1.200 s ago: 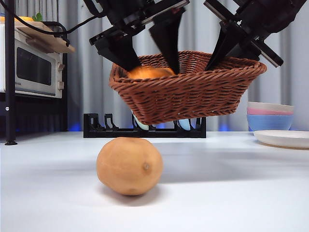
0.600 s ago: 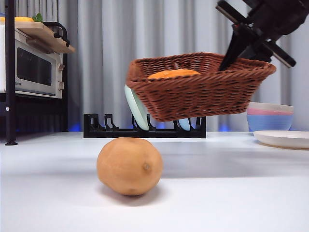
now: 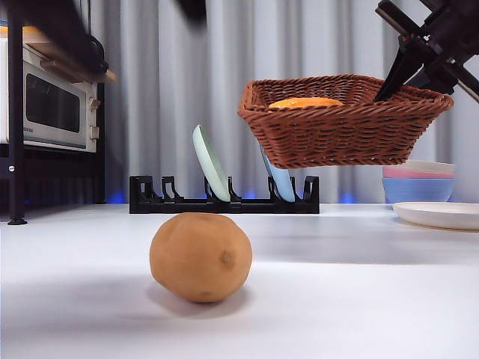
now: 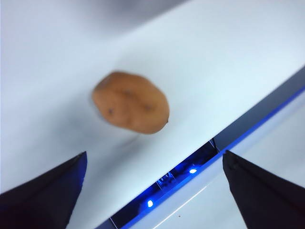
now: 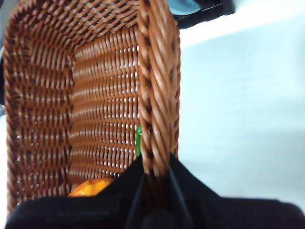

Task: Pick up the basket,pick up the corn from the table,pick up the potato from the table,pick up the cucumber from the table,put all items into the basket

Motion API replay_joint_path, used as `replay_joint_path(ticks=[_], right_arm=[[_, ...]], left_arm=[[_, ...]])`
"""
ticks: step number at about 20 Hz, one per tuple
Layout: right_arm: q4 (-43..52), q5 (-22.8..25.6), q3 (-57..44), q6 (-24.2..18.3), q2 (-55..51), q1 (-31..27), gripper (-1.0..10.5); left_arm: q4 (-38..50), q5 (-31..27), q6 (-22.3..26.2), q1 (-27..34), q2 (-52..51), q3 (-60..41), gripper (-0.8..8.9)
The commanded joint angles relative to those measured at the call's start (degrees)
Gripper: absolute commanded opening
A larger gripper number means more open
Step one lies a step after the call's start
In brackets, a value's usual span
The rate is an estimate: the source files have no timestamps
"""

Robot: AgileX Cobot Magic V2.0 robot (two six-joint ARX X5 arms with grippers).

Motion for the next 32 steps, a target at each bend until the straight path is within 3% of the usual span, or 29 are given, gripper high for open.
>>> replay_joint_path(ticks=[1, 9, 18, 19, 22, 23, 24, 27, 30, 32], right_arm=[[0.81, -1.01, 0.07, 0.98, 0.04, -0.07, -0.2], [-0.48, -0.98, 0.07, 0.7, 0.04, -0.07, -0.2], [-0.48, -0.96, 0.07, 0.52, 0.04, -0.07, -0.2], [-0.48, -0.98, 0.07, 0.48, 0.04, -0.07, -0.2], [-0.5, -0.98, 0.07, 0.5, 0.04, -0.07, -0.2], [-0.52, -0.98, 0.07, 0.48, 0.04, -0.07, -0.2], [-0.66, -0.98, 0.07, 0.42, 0.04, -0.07, -0.2], [-2.16, -0.94, 0.07, -0.76, 0.04, -0.04, -0.2], [-2.56, -0.92, 0.07, -0.98, 0.04, 0.5, -0.2], [-2.69, -0.92, 0.07, -1.01, 0.07, 1.51, -0.2]], left_arm=[[5.4, 0.7, -4.72, 0.44, 2.16, -4.61, 4.83], [16.63, 9.29, -2.93, 9.6, 16.06, -5.25, 4.84], [21.57, 9.2, 1.18, 13.84, 22.99, -5.25, 4.65], [21.75, 9.07, 1.25, 13.88, 22.99, -5.25, 4.31], [21.51, 9.22, 4.98, 13.88, 23.02, -5.25, 0.46], [21.51, 9.22, 6.21, 13.88, 22.99, -5.25, -0.13], [21.53, 9.51, 7.85, 13.88, 22.95, -5.2, -0.08], [15.76, 16.02, 15.43, 13.88, 18.71, -3.69, -0.08], [5.6, 29.11, 22.71, 13.77, 10.45, 0.61, -0.08], [2.78, 36.5, 24.46, 13.77, 4.5, 4.15, -0.08]])
